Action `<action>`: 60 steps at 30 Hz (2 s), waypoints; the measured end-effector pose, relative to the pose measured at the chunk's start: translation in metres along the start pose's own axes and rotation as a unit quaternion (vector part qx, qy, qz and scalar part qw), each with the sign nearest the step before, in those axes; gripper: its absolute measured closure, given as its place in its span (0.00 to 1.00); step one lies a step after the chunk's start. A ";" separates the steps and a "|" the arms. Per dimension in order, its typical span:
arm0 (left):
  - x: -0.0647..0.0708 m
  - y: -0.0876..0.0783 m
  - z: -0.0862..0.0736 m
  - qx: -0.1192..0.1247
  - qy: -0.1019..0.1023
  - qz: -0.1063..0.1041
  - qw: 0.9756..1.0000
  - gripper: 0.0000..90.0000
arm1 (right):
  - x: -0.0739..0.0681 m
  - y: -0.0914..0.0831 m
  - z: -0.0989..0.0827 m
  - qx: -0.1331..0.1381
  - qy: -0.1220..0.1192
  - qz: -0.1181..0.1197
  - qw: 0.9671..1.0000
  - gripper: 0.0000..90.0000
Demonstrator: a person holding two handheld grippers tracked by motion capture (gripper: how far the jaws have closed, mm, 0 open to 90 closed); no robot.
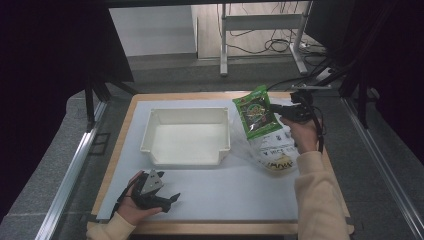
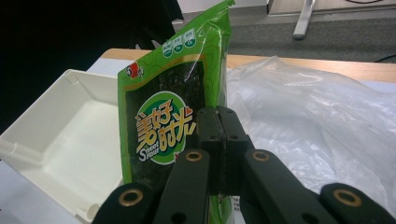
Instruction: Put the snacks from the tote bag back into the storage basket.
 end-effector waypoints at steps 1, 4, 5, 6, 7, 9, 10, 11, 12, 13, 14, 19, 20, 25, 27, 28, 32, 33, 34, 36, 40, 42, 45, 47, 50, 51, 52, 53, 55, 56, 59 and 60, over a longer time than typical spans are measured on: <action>0.000 0.000 0.000 0.000 0.000 0.000 1.000 0.10 | 0.000 0.000 0.000 0.000 0.000 0.000 1.000 1.00; 0.000 0.000 0.000 0.000 0.000 0.000 1.000 0.10 | -0.004 0.003 0.001 0.002 0.001 0.003 1.000 1.00; 0.000 0.000 0.000 0.000 0.000 0.000 1.000 0.10 | -0.004 0.003 0.001 0.002 0.001 0.003 1.000 1.00; 0.000 0.000 0.000 0.000 0.000 0.000 1.000 0.10 | -0.004 0.003 0.001 0.002 0.001 0.003 1.000 1.00; 0.000 0.000 0.000 0.000 0.000 0.000 1.000 0.10 | -0.005 0.004 0.001 0.002 0.001 0.005 1.000 1.00; 0.000 0.000 0.000 0.000 0.000 0.000 1.000 0.10 | -0.007 0.006 0.002 0.004 0.001 0.007 1.000 1.00; 0.000 0.000 0.000 0.000 0.000 0.000 1.000 0.10 | -0.008 0.006 0.002 0.004 0.001 0.008 1.000 1.00; 0.000 0.000 0.000 0.000 0.000 0.000 1.000 0.10 | -0.010 0.008 0.003 0.004 0.000 0.010 1.000 1.00; 0.000 0.000 0.000 0.000 0.000 0.000 1.000 0.10 | -0.012 0.010 0.004 0.005 0.000 0.012 1.000 1.00; 0.000 0.000 0.000 0.000 0.000 0.000 1.000 0.10 | -0.012 0.010 0.004 0.005 0.000 0.012 1.000 1.00; 0.000 0.000 0.000 0.000 0.000 0.000 1.000 0.10 | -0.012 0.010 0.004 0.005 0.000 0.012 1.000 1.00; 0.000 0.000 0.000 0.000 0.000 -0.001 1.000 0.10 | -0.019 0.017 0.006 0.008 0.002 0.019 1.000 1.00; 0.000 0.000 0.000 0.001 0.000 -0.001 1.000 0.10 | -0.020 0.019 0.007 0.009 0.001 0.020 1.000 1.00; 0.000 0.000 0.000 0.002 -0.001 0.000 1.000 0.10 | -0.027 0.027 0.007 0.007 0.000 0.026 1.000 1.00; 0.000 0.000 0.000 0.002 -0.001 -0.001 1.000 0.10 | -0.028 0.028 0.008 0.007 -0.001 0.026 1.000 1.00; 0.000 0.000 0.000 0.002 0.000 -0.001 1.000 0.10 | -0.030 0.030 0.008 0.007 -0.001 0.027 1.000 1.00; 0.000 0.000 0.000 0.002 -0.001 -0.001 1.000 0.10 | -0.033 0.033 0.009 0.006 -0.003 0.030 1.000 1.00; 0.000 0.000 0.000 0.002 -0.001 -0.001 1.000 0.10 | -0.033 0.033 0.009 0.006 -0.003 0.030 1.000 1.00; 0.000 0.000 0.000 0.002 -0.001 -0.001 1.000 0.10 | -0.034 0.034 0.009 0.006 -0.003 0.030 1.000 1.00; 0.000 0.000 0.000 0.002 -0.001 -0.001 1.000 0.10 | -0.037 0.037 0.010 0.006 -0.005 0.033 0.999 1.00; 0.000 -0.001 0.001 0.003 -0.001 0.000 1.000 0.10 | -0.046 0.045 0.011 0.004 -0.006 0.041 0.999 1.00; 0.000 -0.001 0.001 0.003 -0.002 0.000 1.000 0.10 | -0.048 0.046 0.011 0.005 -0.007 0.043 0.999 1.00; -0.001 -0.001 0.001 0.003 0.000 -0.001 1.000 0.10 | -0.054 0.052 0.012 0.003 -0.008 0.049 0.999 1.00; -0.001 -0.001 0.001 0.003 0.000 -0.001 1.000 0.10 | -0.057 0.055 0.012 0.001 -0.010 0.051 0.999 1.00; -0.001 -0.001 0.001 0.004 -0.001 0.000 1.000 0.10 | -0.064 0.062 0.013 -0.001 -0.012 0.057 0.998 1.00; -0.001 -0.001 0.001 0.004 -0.001 0.000 1.000 0.10 | -0.064 0.062 0.013 -0.001 -0.012 0.057 0.998 1.00; -0.001 -0.001 0.001 0.004 -0.001 -0.001 1.000 0.10 | -0.065 0.063 0.013 0.000 -0.012 0.057 0.998 1.00; -0.001 -0.001 0.001 0.004 -0.001 -0.001 1.000 0.10 | -0.067 0.064 0.013 0.000 -0.012 0.059 0.998 1.00; -0.001 -0.001 0.001 0.003 0.000 0.000 1.000 0.10 | -0.070 0.067 0.013 0.000 -0.012 0.061 0.998 1.00; -0.001 -0.001 0.001 0.004 -0.001 -0.001 1.000 0.10 | -0.071 0.067 0.013 0.000 -0.012 0.061 0.998 1.00; -0.001 -0.001 0.001 0.004 -0.002 -0.001 1.000 0.10 | -0.075 0.071 0.013 0.000 -0.013 0.064 0.998 1.00; -0.001 -0.001 0.001 0.004 -0.001 -0.001 1.000 0.10 | -0.078 0.073 0.013 -0.001 -0.012 0.066 0.998 1.00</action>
Point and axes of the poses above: each handheld gripper's, and its own axes: y roughly forward along the jaws, z roughly out of its top, x roughly to its right, the point moved 9 cm from there along y, roughly forward along the jaws, and after that the axes turned 9 degrees about z, right-handed, at the moved point
